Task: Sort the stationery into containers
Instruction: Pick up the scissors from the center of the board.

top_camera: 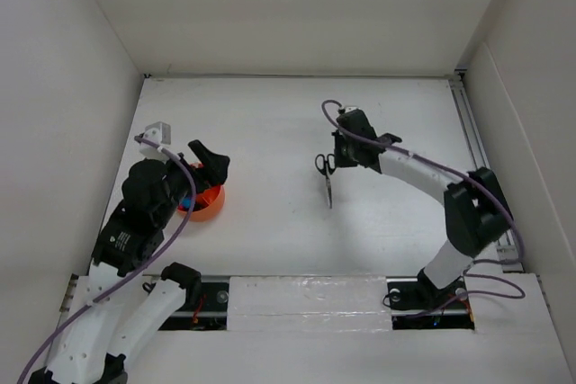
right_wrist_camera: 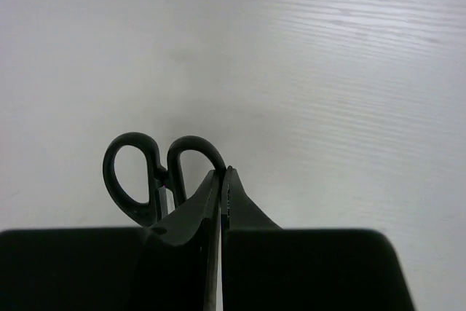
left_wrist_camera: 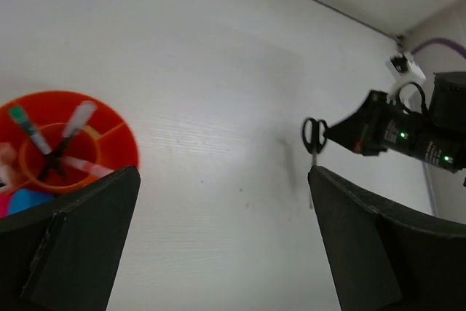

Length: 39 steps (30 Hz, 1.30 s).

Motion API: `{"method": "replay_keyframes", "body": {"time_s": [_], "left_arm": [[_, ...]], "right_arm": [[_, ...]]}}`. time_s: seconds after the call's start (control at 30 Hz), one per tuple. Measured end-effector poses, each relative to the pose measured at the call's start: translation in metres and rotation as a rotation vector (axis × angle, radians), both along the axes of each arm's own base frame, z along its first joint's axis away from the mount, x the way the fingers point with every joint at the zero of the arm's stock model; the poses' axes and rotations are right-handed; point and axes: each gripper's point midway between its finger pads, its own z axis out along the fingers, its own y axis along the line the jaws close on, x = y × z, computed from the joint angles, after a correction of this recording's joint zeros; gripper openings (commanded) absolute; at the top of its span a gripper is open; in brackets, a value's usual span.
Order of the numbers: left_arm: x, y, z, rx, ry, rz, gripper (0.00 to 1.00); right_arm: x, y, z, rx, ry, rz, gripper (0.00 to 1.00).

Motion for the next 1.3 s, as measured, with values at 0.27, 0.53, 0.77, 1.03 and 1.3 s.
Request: {"method": "replay_keyframes", "body": {"time_s": [0.27,0.53,0.77,1.03,1.3], "left_arm": [[-0.002,-0.068,-0.015,-0.124,0.07,-0.333,1.0],[-0.012,-0.102,-0.006,-0.222,0.036,-0.532,0.96],[-0.023,-0.117,0.002,-0.276,0.012,-0.64,0.85],[-0.026,-0.122,-0.006,-0.294,0.027,-0.676,0.46],[-0.025,-0.121,-0.009,-0.289,0.029,-0.668,0.11]], "right_arm": [[-0.079,0.117,0.166,0.305,-0.422,0.253,0.0],[-0.124,0.151,0.203,0.406,-0.5,0.321,0.0],[-0.133,0.162,0.204,0.411,-0.496,0.342,0.0],[-0.143,0.184,0.226,0.464,-0.509,0.372,0.0],[-0.156,0.2,0.229,0.479,-0.499,0.411,0.0]]}}
